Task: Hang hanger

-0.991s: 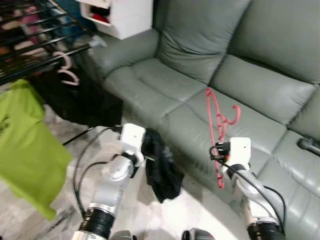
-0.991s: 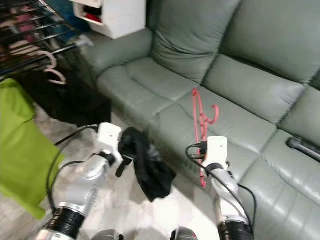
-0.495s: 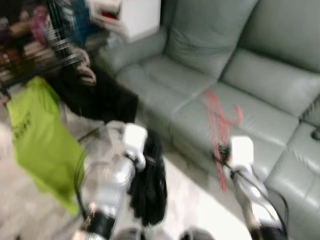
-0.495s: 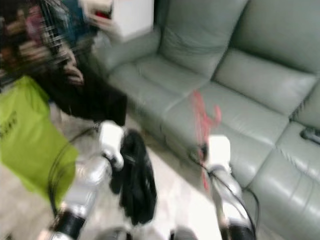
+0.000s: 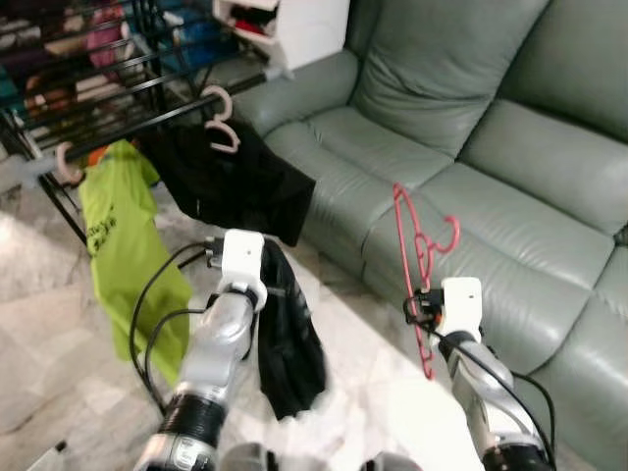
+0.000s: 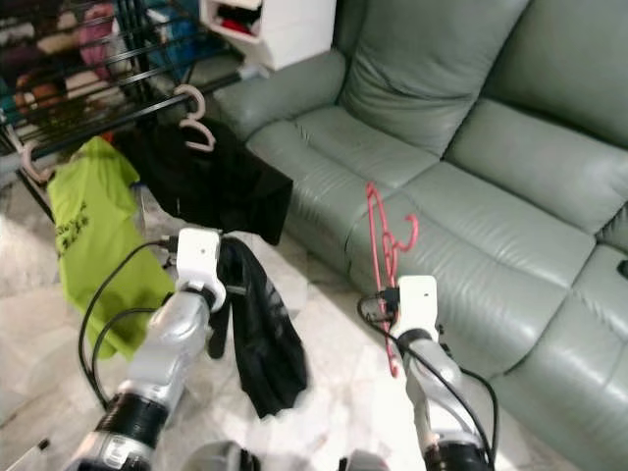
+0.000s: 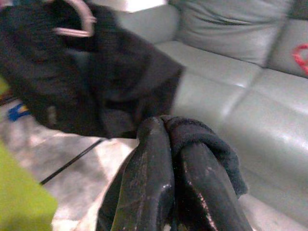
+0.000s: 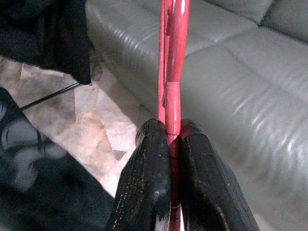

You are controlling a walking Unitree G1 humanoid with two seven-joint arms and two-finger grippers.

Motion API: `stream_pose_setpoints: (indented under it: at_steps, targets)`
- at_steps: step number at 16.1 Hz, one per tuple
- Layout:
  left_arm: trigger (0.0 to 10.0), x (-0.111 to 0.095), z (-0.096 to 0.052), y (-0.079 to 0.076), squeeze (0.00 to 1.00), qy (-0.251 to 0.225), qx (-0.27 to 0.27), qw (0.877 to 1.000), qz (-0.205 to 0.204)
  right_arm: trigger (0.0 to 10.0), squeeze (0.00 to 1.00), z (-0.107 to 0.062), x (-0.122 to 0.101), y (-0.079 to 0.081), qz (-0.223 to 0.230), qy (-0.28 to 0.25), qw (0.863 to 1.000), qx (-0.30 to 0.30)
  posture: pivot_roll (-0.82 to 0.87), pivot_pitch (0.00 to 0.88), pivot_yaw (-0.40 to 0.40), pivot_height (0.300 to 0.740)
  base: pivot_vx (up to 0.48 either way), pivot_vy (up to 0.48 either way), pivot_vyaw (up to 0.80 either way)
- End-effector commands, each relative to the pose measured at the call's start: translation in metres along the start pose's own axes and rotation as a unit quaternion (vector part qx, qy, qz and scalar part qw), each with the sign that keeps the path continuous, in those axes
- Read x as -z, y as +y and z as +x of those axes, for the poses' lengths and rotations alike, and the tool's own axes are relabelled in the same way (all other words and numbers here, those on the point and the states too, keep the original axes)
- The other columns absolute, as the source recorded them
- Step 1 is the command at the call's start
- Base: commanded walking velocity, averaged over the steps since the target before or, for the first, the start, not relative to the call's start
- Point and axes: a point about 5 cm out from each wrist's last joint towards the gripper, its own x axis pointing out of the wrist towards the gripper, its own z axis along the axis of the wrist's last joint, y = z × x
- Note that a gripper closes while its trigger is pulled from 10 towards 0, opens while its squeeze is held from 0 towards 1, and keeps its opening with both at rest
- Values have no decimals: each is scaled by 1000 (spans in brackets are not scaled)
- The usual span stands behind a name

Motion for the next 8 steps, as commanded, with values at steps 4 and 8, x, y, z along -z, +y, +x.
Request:
stream_pose_setpoints:
  at_steps: [4, 8]
  targets:
    - [10000, -22, 27, 26, 0, 22, -160, 987, -7, 10000, 0, -12, 4, 2, -98, 15, 988, -118, -23, 0, 23, 740, 0, 0, 0]
    - [10000, -37, 33, 21, 0, 7, -140, 990, 21, 10000, 0, -26, -1, 9, -162, 19, 956, -244, -30, 0, 38, 740, 0, 0, 0]
